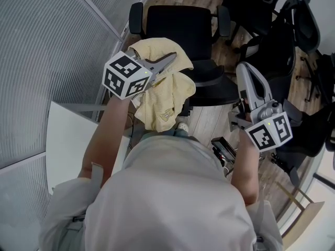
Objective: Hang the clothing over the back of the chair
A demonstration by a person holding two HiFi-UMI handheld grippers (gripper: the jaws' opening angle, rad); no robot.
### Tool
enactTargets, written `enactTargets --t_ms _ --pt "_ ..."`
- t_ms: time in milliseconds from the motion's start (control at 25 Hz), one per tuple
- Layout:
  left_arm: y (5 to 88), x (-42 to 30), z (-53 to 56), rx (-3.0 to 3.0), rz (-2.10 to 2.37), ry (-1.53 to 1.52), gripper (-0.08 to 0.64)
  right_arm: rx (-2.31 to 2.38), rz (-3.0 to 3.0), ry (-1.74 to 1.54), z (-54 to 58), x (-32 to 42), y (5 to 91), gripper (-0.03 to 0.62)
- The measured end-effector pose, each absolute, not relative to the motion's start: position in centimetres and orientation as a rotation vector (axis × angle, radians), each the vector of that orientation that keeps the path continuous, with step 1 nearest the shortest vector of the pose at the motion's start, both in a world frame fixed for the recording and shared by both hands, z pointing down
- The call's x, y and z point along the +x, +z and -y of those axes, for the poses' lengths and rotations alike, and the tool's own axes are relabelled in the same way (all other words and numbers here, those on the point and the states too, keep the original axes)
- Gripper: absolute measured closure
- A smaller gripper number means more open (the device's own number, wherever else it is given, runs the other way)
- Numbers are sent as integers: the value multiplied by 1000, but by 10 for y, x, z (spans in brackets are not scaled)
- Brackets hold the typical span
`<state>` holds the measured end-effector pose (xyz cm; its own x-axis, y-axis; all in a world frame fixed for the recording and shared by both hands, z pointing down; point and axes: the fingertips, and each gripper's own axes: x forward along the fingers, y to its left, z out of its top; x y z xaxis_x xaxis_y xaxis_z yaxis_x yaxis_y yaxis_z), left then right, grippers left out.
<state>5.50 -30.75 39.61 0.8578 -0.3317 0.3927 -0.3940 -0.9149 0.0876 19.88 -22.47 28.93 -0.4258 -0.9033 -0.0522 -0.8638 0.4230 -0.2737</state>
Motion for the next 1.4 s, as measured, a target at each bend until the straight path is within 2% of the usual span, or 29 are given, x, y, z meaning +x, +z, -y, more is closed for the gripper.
enactTargets --t_ms 360,760,1120,1400 --pt "399 55 303 2766 425 618 417 -1548 -2487 -302 225 197 285 572" --pt "404 52 308 2651 330 585 305 -1521 -2501 -306 222 191 285 572" --pt "401 43 298 2567 149 653 298 -1505 -2509 -305 219 189 282 572" --pt "389 33 292 2554 69 595 298 -1491 -2517 -309 220 187 281 572"
